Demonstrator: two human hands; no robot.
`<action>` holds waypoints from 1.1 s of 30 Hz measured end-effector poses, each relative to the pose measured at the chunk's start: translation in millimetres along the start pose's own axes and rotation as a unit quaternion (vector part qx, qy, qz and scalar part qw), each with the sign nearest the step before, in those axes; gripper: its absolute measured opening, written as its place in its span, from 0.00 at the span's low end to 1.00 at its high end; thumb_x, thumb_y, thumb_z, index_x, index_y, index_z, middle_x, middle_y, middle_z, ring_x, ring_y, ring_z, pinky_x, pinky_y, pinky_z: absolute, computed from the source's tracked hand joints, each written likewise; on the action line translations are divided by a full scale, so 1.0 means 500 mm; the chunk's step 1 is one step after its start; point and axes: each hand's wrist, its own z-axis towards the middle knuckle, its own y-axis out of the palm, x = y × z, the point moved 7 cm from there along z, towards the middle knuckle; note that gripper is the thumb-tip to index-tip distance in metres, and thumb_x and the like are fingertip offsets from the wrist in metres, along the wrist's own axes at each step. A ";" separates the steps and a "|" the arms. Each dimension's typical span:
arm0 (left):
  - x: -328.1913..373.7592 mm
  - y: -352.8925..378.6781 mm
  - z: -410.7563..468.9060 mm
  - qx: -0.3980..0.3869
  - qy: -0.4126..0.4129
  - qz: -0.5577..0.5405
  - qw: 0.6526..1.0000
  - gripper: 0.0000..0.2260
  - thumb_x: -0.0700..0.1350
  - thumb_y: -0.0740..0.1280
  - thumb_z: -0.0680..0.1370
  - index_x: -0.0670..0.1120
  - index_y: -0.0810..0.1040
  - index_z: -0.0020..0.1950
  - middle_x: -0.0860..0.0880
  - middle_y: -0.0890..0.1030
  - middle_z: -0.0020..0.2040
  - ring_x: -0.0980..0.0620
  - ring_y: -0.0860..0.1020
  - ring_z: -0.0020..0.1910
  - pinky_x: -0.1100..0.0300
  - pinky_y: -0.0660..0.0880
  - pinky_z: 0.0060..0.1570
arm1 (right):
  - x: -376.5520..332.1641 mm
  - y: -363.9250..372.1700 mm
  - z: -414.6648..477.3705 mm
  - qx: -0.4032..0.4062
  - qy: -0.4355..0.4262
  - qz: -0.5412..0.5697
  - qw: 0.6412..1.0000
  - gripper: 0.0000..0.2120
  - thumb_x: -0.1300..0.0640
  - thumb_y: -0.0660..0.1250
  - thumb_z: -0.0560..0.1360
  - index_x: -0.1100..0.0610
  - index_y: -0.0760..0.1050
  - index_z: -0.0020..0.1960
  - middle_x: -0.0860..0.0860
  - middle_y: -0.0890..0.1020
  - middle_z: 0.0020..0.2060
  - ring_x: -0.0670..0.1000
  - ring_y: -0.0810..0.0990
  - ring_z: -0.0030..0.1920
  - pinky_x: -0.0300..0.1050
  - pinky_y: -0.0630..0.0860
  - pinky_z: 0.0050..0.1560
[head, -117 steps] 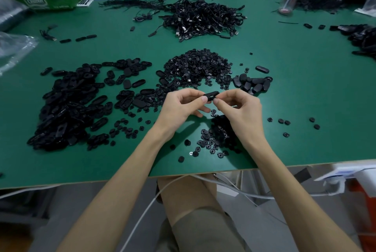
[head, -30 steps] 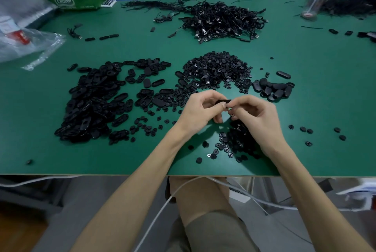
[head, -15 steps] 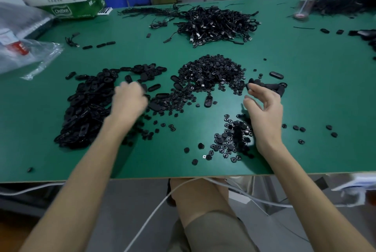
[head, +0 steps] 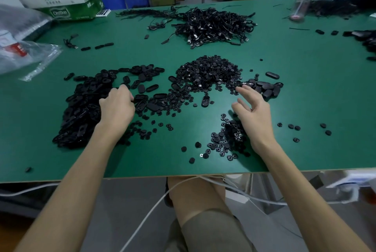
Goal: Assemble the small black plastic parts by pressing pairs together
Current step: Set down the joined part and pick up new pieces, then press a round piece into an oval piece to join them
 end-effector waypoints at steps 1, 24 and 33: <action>0.012 -0.008 -0.008 0.017 0.005 -0.038 0.999 0.07 0.32 0.65 0.82 0.43 0.75 0.56 0.42 0.75 0.56 0.44 0.76 0.49 0.48 0.71 0.50 | -0.002 0.001 -0.001 -0.002 -0.002 -0.003 1.000 0.19 0.66 0.65 0.80 0.54 0.77 0.69 0.47 0.72 0.72 0.34 0.75 0.65 0.26 0.71 0.63; 0.273 0.101 -0.080 -0.061 0.174 -0.132 0.974 0.07 0.45 0.67 0.84 0.42 0.79 0.52 0.47 0.71 0.53 0.47 0.74 0.52 0.51 0.74 0.55 | -0.003 0.000 -0.002 0.003 -0.011 -0.023 1.000 0.12 0.67 0.65 0.79 0.55 0.83 0.55 0.50 0.80 0.62 0.32 0.79 0.56 0.26 0.74 0.53; 0.339 0.088 -0.124 -0.171 0.175 -0.539 0.806 0.03 0.42 0.71 0.81 0.45 0.81 0.48 0.56 0.80 0.39 0.58 0.73 0.36 0.65 0.72 0.40 | -0.012 0.020 -0.008 -0.061 -0.019 0.017 0.998 0.06 0.62 0.69 0.81 0.63 0.81 0.56 0.58 0.86 0.42 0.54 0.86 0.40 0.50 0.84 0.42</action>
